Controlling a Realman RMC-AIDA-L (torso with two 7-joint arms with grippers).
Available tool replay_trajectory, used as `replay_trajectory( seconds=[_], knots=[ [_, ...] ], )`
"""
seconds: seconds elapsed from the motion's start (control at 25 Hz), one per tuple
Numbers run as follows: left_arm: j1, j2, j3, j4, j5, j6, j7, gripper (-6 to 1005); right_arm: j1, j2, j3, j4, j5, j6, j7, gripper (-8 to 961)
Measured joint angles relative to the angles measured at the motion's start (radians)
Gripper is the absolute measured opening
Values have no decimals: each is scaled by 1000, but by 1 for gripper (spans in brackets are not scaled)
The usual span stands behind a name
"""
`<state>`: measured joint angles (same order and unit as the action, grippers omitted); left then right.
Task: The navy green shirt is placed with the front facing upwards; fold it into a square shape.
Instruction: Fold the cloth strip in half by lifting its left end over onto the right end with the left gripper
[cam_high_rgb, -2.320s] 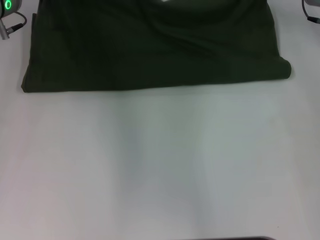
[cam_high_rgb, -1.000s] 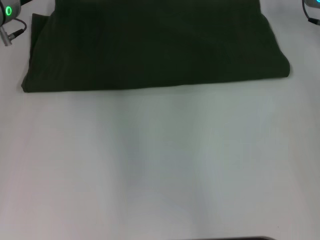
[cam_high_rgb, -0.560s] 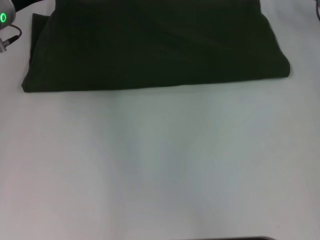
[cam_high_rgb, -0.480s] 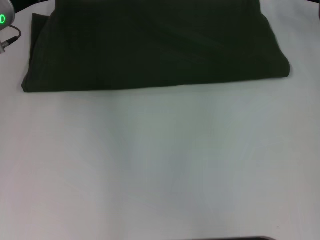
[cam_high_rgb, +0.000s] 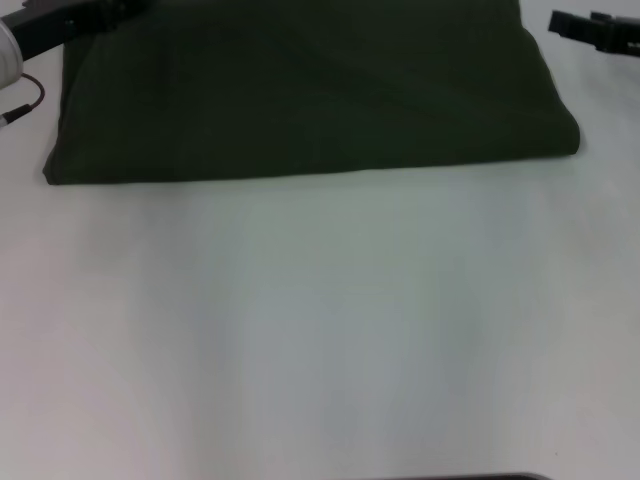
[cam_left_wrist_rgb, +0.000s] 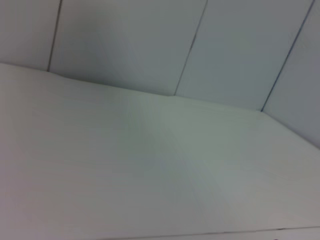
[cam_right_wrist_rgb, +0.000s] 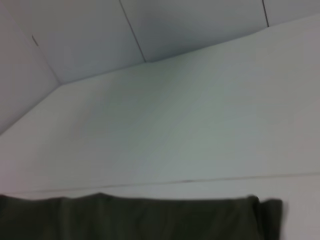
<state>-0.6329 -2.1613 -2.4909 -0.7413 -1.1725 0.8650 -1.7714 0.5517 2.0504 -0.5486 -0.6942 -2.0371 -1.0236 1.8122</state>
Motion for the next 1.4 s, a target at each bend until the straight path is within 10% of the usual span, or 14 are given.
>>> replay_trajectory(
  seconds=[1.04, 1.4],
  knots=[
    [13, -1, 47, 21, -53, -59, 47, 900, -77, -14, 7, -7, 11, -56, -13, 715],
    [7, 32, 53, 26, -40, -115, 8, 900, -49, -65, -6, 6, 14, -110, 198, 715]
  ],
)
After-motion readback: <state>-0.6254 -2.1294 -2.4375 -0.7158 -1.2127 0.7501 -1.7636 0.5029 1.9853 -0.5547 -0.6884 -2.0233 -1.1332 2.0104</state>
